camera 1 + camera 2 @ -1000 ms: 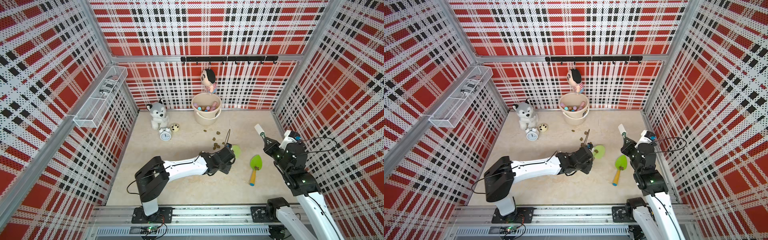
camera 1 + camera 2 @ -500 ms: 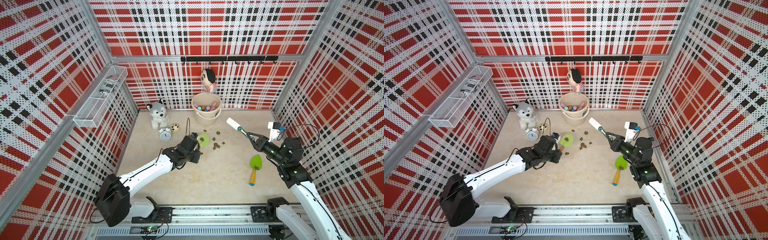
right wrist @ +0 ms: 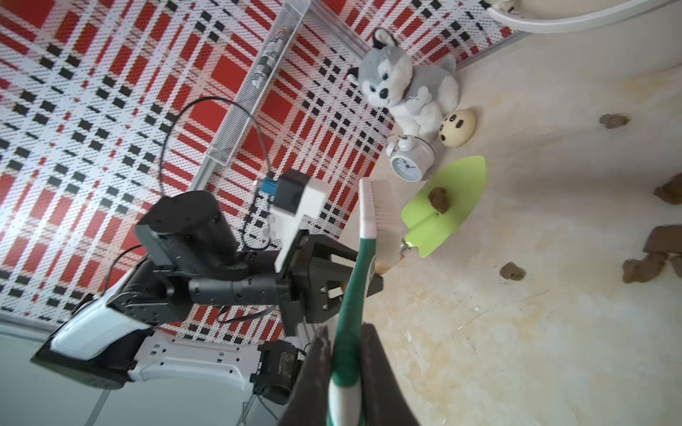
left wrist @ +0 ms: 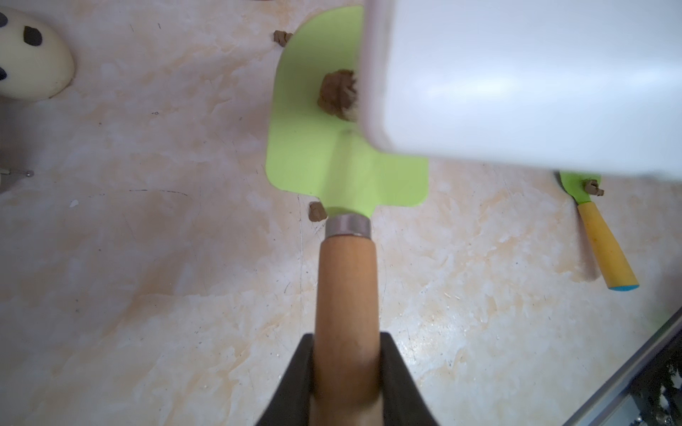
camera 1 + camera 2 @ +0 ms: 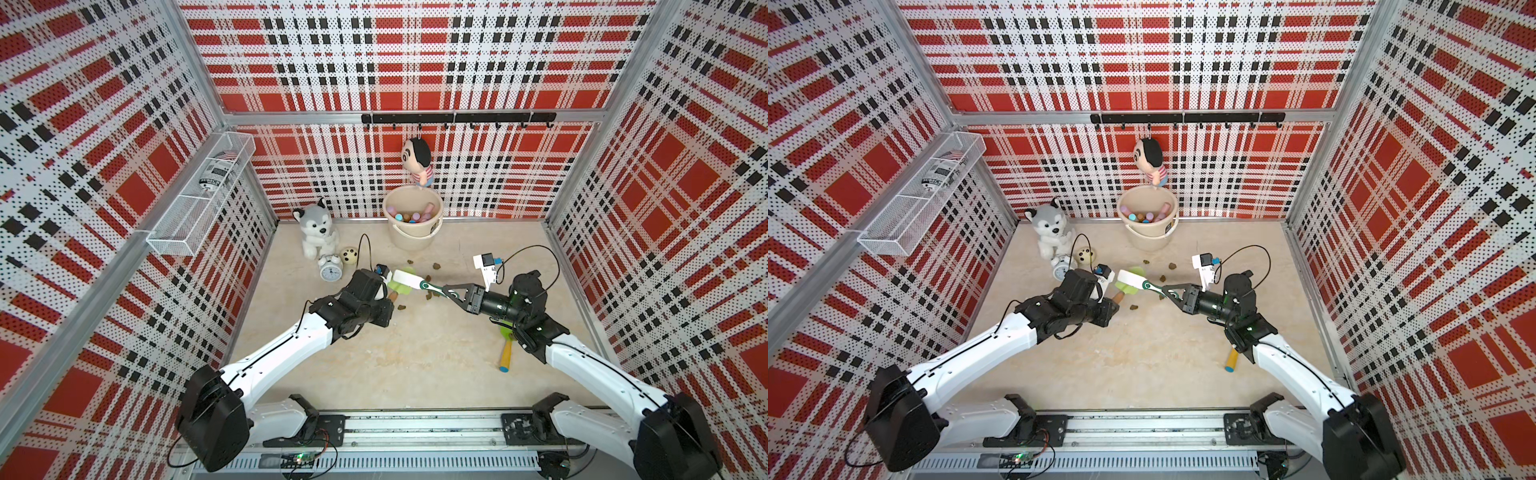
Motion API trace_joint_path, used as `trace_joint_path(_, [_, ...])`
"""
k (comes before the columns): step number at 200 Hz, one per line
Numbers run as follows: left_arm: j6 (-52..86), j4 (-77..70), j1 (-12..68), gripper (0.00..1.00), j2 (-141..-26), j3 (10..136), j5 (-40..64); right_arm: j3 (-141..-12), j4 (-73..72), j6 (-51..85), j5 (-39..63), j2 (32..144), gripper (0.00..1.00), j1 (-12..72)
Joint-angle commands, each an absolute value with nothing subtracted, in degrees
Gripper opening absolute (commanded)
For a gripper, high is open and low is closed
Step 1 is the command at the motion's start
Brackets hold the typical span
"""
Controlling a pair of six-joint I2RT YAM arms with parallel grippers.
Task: Brush the soil off the hand trowel and place it into the bucket
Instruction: Brush off the soil from the hand trowel.
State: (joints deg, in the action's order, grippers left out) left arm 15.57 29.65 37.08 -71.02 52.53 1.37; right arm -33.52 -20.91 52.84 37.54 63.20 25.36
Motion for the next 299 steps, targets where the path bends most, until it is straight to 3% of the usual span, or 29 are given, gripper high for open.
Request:
trace_joint_path(1, [14.7, 29.3, 37.6, 0.00, -68.9, 53.7, 2.1, -32.7, -25.3, 54.3, 35.3, 65.6, 0.00, 25.6])
trace_joint_path(101, [15.8, 28.1, 39.1, 0.00, -69.0, 52.2, 1.4, -33.0, -13.7, 48.2, 21.6, 59.0, 0.00, 25.3])
trace_joint_path(134, [15.8, 27.3, 39.5, 0.00, -68.9, 52.0, 1.1, -32.0, -17.7, 50.0, 24.0, 57.8, 0.00, 25.4])
trace_joint_path(177, [16.5, 25.6, 39.9, 0.00, -68.2, 51.8, -0.3, -29.2, -35.5, 57.9, 38.0, 65.5, 0.00, 26.6])
trace_joint_path(203, [18.2, 23.9, 39.6, 0.00, -66.4, 51.2, -2.5, -27.5, -39.7, 60.7, 37.7, 67.7, 0.00, 26.9])
trace_joint_path(299, [19.2, 22.2, 38.4, 0.00, -61.4, 51.0, -1.5, -28.3, -22.7, 54.5, 26.9, 58.1, 0.00, 20.8])
